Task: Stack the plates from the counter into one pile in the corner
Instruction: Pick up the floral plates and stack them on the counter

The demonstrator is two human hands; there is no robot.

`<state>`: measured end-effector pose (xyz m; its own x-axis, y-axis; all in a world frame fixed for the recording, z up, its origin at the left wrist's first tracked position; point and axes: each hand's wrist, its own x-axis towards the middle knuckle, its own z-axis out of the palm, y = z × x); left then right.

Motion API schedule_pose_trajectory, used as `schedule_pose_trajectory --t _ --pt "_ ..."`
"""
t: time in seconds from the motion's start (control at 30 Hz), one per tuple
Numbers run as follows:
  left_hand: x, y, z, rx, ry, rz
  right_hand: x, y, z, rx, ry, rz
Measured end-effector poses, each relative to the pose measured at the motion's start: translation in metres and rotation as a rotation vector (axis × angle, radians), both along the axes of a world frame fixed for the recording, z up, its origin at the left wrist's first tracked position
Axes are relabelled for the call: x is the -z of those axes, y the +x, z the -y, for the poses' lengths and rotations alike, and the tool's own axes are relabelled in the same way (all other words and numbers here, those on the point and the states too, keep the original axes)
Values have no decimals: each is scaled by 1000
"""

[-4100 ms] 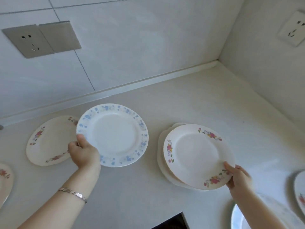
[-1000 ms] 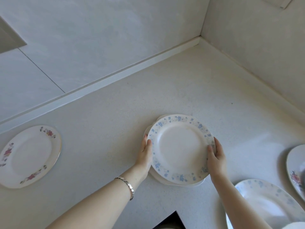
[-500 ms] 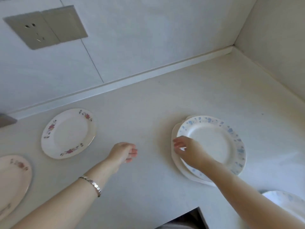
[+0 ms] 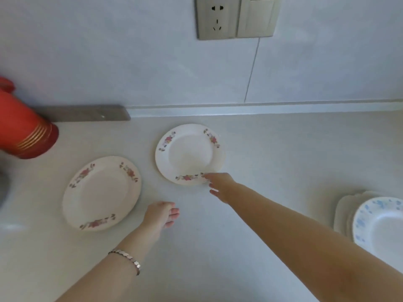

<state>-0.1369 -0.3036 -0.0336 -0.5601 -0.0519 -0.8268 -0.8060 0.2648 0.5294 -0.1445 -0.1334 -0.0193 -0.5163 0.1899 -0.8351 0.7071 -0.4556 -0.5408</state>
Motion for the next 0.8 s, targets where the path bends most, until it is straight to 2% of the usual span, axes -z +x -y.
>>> schedule_pose_trajectory --t 0.1,0.2,0.33,0.4,0.47,0.63,0.73,0.8 --pt "6 -10 22 -80 31 58 10 -20 11 248 -92 36" --pt "17 -12 39 -239 103 116 16 -26 13 350 -107 36" --pt "22 -15 52 -689 340 196 16 -21 8 426 -94 3" --pt "22 -18 56 -901 442 165 18 -10 3 433 -90 -12" --pt "26 -23 61 -1030 449 82 21 7 -2 439 -118 -19" --pt "27 -33 73 -1203 497 -74 22 48 -23 472 -210 -43" --pt "21 -34 76 -1164 543 -143 19 70 -35 480 -240 -96" --pt "13 -36 79 -1121 562 -147 13 82 -43 479 -251 -198"
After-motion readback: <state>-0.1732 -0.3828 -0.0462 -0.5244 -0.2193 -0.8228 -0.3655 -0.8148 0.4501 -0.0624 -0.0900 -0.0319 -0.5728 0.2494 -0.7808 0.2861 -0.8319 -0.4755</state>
